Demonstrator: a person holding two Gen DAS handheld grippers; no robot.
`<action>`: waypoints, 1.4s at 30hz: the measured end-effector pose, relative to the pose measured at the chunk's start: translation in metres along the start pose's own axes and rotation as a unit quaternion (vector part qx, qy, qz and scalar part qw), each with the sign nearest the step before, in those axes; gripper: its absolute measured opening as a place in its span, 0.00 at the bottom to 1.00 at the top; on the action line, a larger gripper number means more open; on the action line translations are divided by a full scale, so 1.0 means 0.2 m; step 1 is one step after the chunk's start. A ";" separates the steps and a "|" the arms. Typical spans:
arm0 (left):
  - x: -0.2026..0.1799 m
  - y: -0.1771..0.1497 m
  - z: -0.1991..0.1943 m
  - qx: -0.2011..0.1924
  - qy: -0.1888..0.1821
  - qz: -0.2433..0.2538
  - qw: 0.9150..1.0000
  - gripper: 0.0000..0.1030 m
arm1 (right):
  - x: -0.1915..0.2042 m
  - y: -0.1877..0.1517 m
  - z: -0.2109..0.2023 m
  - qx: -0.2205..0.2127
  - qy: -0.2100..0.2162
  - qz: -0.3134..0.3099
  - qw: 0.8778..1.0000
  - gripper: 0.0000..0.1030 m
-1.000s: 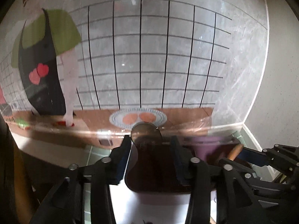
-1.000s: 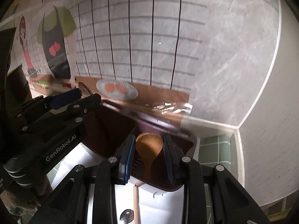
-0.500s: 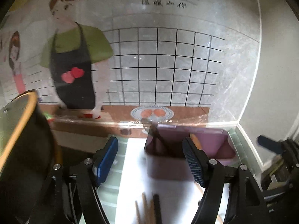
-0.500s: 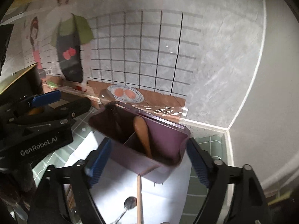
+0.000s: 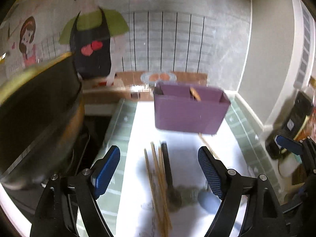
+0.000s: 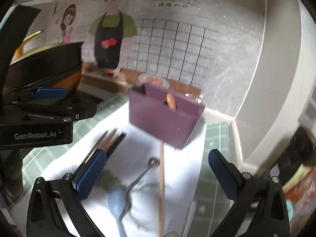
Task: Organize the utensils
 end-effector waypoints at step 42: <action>0.14 -0.44 0.03 0.114 -0.098 -0.071 0.986 0.72 | 0.37 -0.43 0.22 0.145 0.091 -0.076 0.982 0.30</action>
Point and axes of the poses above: each gripper's, at about its wrist camera, not at the fingertips, and z roughly the way its jaws point, x to its left, y to its top, the point moved 7 cm from there along z, roughly the way its jaws point, and after that the axes turned 12 degrees about -y, right-handed, at the moved point
